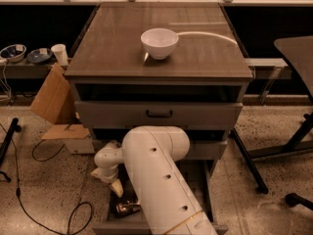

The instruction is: Pick orange can from bottom drawer and place on counter

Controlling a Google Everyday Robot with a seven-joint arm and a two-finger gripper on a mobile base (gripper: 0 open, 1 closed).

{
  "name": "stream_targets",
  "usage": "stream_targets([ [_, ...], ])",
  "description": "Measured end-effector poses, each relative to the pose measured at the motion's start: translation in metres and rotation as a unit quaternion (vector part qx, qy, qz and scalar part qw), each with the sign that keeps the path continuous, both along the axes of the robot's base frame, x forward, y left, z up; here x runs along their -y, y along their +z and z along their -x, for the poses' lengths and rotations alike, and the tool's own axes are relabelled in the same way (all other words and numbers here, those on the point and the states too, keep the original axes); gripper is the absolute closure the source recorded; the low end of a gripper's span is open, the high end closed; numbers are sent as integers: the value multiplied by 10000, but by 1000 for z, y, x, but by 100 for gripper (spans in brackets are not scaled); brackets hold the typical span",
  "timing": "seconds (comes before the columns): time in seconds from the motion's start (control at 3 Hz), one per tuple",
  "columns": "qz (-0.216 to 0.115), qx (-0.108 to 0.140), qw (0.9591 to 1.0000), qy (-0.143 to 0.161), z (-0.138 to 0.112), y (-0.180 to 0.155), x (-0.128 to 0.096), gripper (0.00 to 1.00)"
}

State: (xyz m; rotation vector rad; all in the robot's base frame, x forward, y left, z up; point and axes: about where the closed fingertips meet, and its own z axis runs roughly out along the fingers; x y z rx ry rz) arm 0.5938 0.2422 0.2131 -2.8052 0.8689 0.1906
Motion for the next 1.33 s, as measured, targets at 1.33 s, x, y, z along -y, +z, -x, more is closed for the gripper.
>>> stream_targets([
  [1.33,197,-402,9985,-317,5,8,9,0],
])
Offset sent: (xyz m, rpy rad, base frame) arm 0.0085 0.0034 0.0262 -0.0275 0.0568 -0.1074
